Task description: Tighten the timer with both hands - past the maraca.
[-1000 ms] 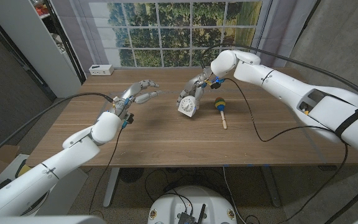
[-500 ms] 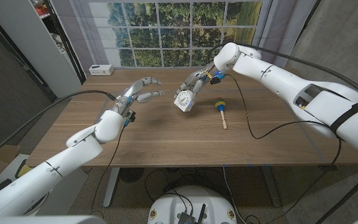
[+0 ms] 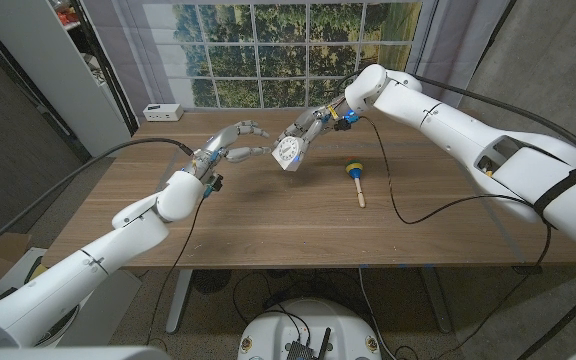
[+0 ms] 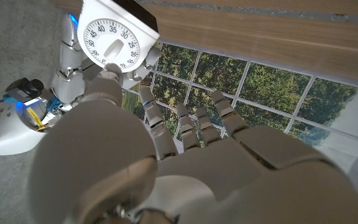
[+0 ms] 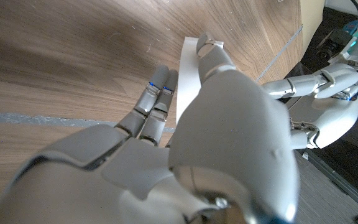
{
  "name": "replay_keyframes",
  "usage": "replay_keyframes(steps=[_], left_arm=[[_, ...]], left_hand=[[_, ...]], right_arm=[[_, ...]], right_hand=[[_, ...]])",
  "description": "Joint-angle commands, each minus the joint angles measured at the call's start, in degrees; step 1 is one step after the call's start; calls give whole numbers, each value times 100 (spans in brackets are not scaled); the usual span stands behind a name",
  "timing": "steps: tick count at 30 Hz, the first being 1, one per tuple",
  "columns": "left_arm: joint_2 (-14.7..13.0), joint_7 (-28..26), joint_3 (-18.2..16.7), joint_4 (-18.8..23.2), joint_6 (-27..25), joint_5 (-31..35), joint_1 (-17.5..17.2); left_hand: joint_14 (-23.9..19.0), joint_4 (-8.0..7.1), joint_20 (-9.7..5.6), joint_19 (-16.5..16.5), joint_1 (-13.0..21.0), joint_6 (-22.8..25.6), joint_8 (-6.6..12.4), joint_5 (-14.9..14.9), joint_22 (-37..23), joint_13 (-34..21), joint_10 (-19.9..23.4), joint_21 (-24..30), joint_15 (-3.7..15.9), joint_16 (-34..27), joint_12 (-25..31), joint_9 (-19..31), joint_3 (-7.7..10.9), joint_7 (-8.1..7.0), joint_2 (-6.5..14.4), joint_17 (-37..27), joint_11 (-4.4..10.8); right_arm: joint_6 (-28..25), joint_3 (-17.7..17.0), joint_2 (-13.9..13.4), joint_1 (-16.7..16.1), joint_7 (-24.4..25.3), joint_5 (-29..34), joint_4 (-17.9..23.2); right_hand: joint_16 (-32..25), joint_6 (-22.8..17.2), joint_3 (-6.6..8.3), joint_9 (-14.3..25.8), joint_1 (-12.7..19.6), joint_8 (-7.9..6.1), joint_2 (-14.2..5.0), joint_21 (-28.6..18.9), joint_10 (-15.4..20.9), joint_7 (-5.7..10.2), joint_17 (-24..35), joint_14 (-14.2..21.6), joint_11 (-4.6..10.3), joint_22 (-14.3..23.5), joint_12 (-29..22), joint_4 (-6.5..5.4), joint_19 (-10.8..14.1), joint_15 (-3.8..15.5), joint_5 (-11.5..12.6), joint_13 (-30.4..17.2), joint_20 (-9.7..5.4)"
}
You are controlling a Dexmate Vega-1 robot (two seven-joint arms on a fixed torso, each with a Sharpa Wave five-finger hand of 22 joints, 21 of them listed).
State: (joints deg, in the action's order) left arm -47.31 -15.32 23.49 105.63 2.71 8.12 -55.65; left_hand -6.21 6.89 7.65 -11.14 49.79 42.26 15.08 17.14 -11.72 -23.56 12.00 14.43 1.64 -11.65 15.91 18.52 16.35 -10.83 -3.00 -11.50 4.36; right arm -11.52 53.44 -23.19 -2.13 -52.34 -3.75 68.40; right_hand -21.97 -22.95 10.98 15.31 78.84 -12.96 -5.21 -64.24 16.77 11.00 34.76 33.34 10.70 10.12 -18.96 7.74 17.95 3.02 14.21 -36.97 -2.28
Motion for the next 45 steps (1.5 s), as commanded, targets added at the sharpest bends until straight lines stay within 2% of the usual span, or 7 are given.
replay_keyframes(steps=[1, 8, 16, 20, 29, 36, 45], left_arm=[[338, 60, 217, -474, 329, -68, 336], [462, 93, 290, -678, 470, -132, 477], [482, 235, 344, -778, 563, -215, 574], [432, 340, 353, -755, 568, -239, 600], [287, 539, 310, -646, 524, -355, 559], [132, 625, 208, -497, 419, -436, 465], [72, 655, 240, -406, 209, -313, 493]], left_hand=[[-47, -17, 21, 2, 78, 177, 61, 94, -12, -33, 118, -10, 38, -36, 42, -5, -27, 2, 45, -27, 14], [-111, -18, 25, -37, 194, 368, 100, 193, -17, -40, 197, 9, 68, -65, 74, -16, -10, 18, 167, -40, 53], [-146, -3, 16, -72, 321, 547, 157, 273, -22, -46, 229, 27, 86, -75, 87, 3, -3, 157, 259, -47, 58], [-153, 1, 19, -78, 365, 653, 202, 306, -25, -50, 240, 31, 96, -74, 91, 28, -30, 234, 270, -48, 65], [-159, 32, 25, -92, 458, 709, 231, 347, -26, -55, 211, 39, 111, -69, 79, 62, -50, 260, 275, -45, 17], [-171, -23, 11, -108, 398, 691, 226, 364, -28, -59, 212, 47, 146, -72, 79, 93, -128, 326, 268, -50, 2], [-160, -60, 6, -108, 343, 626, 192, 387, -28, -63, 171, 47, 138, -64, 63, 117, -231, 296, 211, -52, -22]], right_arm=[[-282, -21, -105, -82, 228, -400, 273], [-235, 29, -102, -55, 234, -481, 249], [-210, 93, -47, -26, 221, -533, 133], [-205, 105, -29, -15, 227, -553, 99], [-216, 118, -5, 22, 233, -582, 6], [-219, 121, -11, 50, 234, -584, -45], [-201, 100, 1, 43, 201, -651, -89]], right_hand=[[26, 5, 127, 13, -285, -12, -300, -43, 701, -51, 16, 48, -742, 1, -34, -61, 53, 1009, 34, -201, -835], [50, 40, 141, 13, -323, 8, -295, -45, 675, -44, 8, 44, -733, -2, -17, -60, 68, 994, 43, -207, -836], [67, 44, 155, 13, -346, 13, -288, -41, 675, -44, 6, 42, -737, -6, -11, -51, 75, 998, 49, -212, -838], [72, 40, 163, 14, -357, 13, -289, -38, 688, -53, 6, 45, -744, -8, -12, -49, 78, 1000, 52, -211, -838], [100, 34, 172, 13, -408, 16, -277, -29, 689, -67, 0, 25, -757, -12, -2, -52, 83, 978, 57, -212, -840], [118, 46, 189, 13, -445, 25, -290, -18, 661, -74, -1, 14, -758, -16, 16, -59, 84, 975, 63, -213, -842], [140, 46, 217, 12, -479, 30, -300, 2, 669, -73, -2, 1, -793, -21, 27, -56, 83, 981, 75, -211, -842]])
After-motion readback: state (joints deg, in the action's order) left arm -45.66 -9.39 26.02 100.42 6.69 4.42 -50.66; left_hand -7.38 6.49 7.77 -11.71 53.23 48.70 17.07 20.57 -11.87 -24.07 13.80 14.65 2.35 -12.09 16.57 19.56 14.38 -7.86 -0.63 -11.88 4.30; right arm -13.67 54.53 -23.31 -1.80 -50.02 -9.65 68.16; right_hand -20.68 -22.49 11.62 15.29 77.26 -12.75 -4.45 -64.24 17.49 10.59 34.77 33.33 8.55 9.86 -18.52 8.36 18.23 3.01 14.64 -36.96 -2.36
